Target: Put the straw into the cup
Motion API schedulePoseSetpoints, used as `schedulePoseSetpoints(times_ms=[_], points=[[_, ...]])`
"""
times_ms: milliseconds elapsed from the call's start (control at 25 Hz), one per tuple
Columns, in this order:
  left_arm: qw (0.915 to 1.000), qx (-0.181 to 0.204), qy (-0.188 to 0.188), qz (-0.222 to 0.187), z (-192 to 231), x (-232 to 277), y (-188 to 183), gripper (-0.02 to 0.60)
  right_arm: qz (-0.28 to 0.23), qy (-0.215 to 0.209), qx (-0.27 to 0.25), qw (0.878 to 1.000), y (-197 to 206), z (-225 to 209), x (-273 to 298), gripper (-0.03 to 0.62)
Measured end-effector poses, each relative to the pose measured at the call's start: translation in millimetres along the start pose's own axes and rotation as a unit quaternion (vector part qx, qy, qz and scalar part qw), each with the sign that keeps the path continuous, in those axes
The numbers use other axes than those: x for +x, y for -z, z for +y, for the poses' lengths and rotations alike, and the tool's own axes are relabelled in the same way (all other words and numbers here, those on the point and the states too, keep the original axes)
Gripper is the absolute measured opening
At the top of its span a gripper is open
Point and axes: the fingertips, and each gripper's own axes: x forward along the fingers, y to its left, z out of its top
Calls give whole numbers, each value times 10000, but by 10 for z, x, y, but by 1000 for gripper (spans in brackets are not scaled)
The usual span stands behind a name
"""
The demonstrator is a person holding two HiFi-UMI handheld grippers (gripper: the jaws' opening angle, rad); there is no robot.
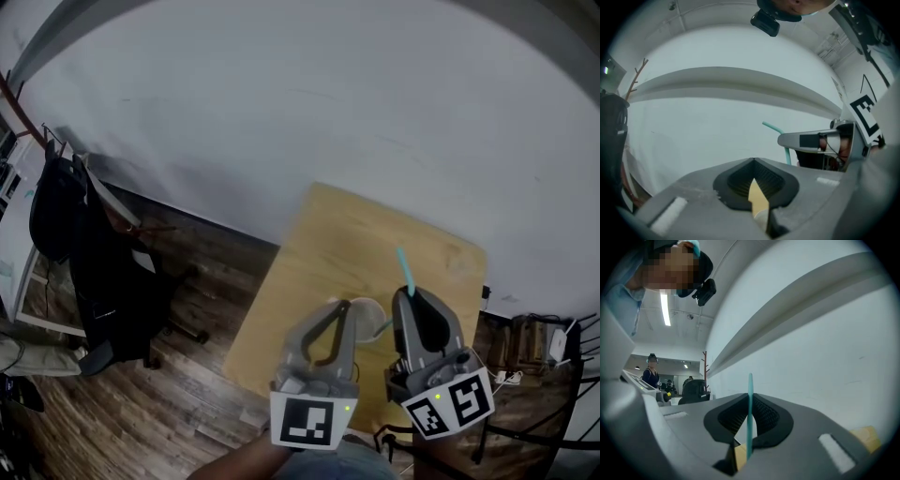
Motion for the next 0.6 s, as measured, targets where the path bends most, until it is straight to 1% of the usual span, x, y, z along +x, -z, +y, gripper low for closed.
schedulePoseSetpoints(times_ms=[200,400,600], points=[[9998,-50,85,175,65,148,141,18,109,50,114,9999,181,-100,149,32],[9986,-118,197,479,92,295,385,18,376,117,306,9988,500,-210,258,32],[9959,-367,204,805,173,414,672,18,655,284,460,9964,870,-352,319,34]])
